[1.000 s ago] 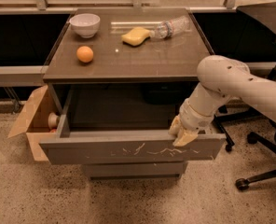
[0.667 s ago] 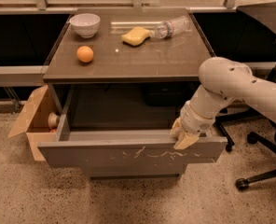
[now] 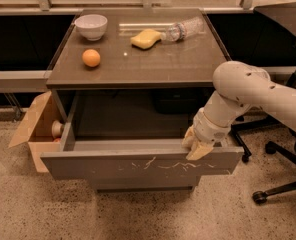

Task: Open top drawer

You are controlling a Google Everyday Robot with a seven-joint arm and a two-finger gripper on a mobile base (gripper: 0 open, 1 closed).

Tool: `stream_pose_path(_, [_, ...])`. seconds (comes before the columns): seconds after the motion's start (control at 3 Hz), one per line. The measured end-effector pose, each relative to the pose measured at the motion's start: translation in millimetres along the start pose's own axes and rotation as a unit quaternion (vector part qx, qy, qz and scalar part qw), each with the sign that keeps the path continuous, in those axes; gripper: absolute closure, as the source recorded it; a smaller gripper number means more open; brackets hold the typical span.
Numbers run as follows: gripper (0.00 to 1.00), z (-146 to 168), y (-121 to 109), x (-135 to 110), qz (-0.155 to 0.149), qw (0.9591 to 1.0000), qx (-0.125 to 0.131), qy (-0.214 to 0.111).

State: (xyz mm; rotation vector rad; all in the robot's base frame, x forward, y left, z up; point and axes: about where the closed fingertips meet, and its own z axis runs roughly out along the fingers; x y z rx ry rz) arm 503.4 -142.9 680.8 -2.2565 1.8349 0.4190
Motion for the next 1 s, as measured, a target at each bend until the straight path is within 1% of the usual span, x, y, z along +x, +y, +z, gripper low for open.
stream_pose_path(0.33, [0.19, -3, 0, 1, -0.002, 1.0000, 0.003, -0.003])
stream_pose_path(0.67, [0.00, -15, -1, 6, -0.010, 0.9997, 0.018, -0.015])
stream_pose_path(1.0, [0.00, -56, 8, 16, -0.014, 0.9980, 0.061, -0.007])
